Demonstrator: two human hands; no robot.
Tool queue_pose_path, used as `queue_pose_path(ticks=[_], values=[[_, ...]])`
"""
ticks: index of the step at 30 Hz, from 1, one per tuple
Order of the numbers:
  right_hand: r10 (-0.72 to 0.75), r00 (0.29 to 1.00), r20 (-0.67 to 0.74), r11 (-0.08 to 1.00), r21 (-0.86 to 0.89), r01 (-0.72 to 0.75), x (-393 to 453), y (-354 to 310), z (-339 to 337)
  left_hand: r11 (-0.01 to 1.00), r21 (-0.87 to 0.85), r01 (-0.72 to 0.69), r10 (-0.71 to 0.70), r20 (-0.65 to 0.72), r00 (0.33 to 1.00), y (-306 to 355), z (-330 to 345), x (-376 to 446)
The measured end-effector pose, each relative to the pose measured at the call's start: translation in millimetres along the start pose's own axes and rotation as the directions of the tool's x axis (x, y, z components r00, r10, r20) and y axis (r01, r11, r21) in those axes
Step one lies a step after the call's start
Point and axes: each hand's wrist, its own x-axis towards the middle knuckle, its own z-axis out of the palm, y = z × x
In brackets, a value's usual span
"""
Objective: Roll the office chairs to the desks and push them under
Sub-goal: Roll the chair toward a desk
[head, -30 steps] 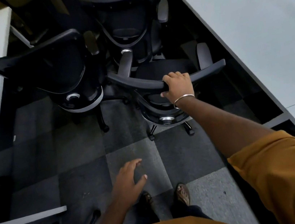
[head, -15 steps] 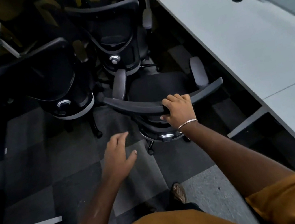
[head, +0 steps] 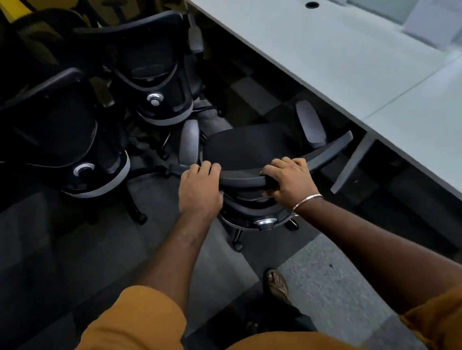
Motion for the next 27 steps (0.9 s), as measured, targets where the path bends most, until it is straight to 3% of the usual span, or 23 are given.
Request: queue_pose_path(ticks=[11,22,27], values=[[0.064,0.998,0.005,0.997,0.033,-0.064,-119,2,-21,0.998,0.015,-0.068,0.069,-0.050,0.996,60,2,-81],[-0.027,0.999,0.031,0.998,0.058,0.026,-224,49,-46,1.000,-0.008,0.016,-0.016,-0.055,0.998,156,-4,-175],[-0.111,0.991,0.071,0.991,0.083,0.105,-271,69,-61,0.993,-0.108,0.046,-0.053,-0.068,0.996,192,0,-224]])
